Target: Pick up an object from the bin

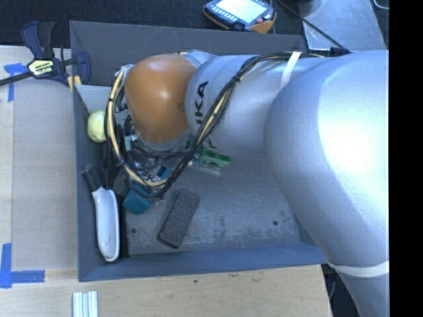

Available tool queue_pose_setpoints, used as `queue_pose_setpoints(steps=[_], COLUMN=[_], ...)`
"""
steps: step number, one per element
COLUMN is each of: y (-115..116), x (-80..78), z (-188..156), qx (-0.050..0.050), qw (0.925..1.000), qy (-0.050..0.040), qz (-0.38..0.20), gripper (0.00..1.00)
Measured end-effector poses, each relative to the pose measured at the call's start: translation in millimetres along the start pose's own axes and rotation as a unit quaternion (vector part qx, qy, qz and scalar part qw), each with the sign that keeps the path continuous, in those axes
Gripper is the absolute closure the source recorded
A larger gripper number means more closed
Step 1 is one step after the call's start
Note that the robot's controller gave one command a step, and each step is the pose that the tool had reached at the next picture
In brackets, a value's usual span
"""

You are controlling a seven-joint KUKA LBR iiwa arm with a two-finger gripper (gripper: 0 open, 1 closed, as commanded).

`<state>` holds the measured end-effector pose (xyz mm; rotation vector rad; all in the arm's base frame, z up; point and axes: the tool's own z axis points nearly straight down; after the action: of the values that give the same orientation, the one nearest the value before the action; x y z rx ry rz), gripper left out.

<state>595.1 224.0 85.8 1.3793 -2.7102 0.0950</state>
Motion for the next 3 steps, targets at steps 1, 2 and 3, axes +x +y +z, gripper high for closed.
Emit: queue_pose_setpoints(steps=[1, 2, 3], y=[-20, 23, -11], x=[-17.9, 28.5, -12.0], z=[7, -32, -27], qx=[-0.006, -0.003, -0.006], qw=[0.9991, 0.9926, 0.9983], qy=[0.0394, 0.0406, 0.0393], qz=[0.016, 0.114, 0.042], gripper=[1.0, 1.0, 1.0])
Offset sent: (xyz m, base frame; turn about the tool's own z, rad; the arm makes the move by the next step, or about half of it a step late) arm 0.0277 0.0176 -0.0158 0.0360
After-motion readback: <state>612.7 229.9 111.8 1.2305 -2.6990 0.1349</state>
